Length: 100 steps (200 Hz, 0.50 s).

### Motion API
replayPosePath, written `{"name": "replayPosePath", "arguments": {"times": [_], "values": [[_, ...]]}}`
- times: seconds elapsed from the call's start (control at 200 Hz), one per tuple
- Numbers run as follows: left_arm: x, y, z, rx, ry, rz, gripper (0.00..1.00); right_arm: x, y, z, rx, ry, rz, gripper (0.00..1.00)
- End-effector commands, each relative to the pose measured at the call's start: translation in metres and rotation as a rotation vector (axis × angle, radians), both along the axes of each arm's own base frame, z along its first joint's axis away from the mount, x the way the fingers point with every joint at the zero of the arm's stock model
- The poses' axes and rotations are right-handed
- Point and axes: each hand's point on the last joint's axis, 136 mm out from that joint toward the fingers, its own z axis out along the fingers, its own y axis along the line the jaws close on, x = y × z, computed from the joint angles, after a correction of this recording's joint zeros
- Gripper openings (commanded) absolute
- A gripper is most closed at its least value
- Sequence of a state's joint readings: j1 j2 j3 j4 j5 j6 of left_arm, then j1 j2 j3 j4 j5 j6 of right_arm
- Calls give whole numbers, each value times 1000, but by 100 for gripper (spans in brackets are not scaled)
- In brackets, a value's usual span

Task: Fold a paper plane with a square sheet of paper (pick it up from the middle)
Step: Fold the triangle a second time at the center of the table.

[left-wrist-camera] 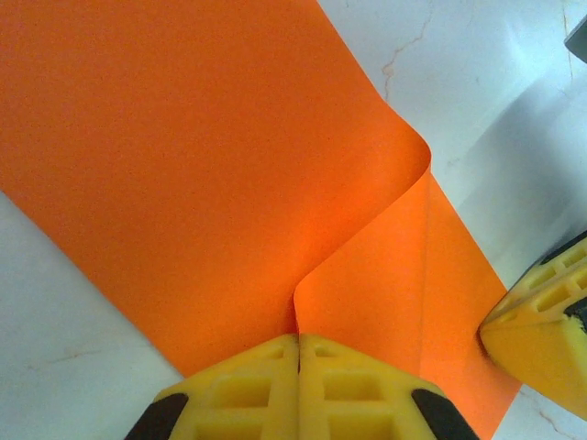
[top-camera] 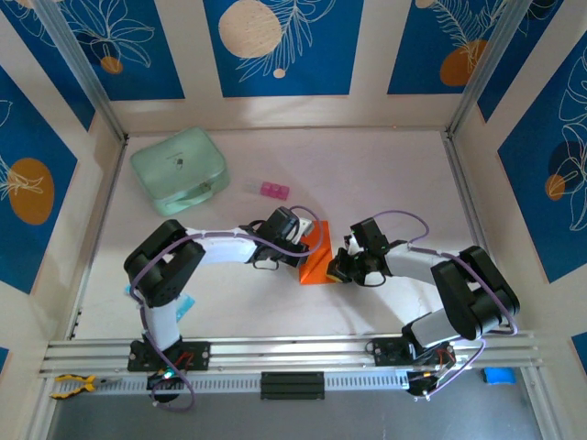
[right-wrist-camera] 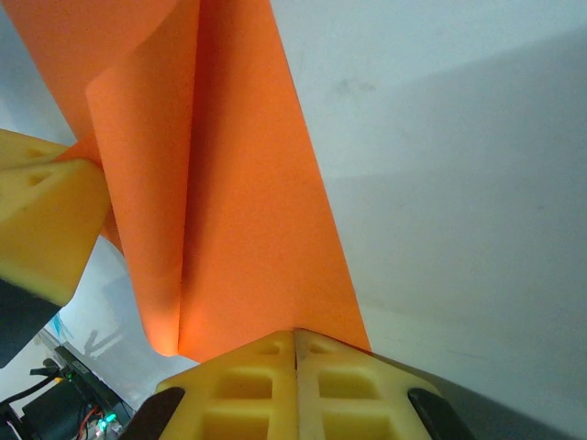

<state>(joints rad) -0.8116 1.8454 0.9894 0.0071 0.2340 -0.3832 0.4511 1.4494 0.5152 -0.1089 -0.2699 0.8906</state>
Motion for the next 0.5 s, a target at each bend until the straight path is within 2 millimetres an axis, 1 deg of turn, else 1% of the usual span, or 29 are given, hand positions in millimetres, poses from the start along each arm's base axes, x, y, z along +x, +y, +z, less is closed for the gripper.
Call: {"name": "replayPosePath", "arguments": {"times": [0.0,0.23,0.495], "values": [[3,7,-6,25,5,2,3,-13,-12,-10,-61,54,-2,7],[3,6,-10,31,8,-1,3,-13,-12,-10,-60,55,-2,7],[4,7,-9,39,3,-7,3,-13,-12,-9,-58,52,-2,7]]}}
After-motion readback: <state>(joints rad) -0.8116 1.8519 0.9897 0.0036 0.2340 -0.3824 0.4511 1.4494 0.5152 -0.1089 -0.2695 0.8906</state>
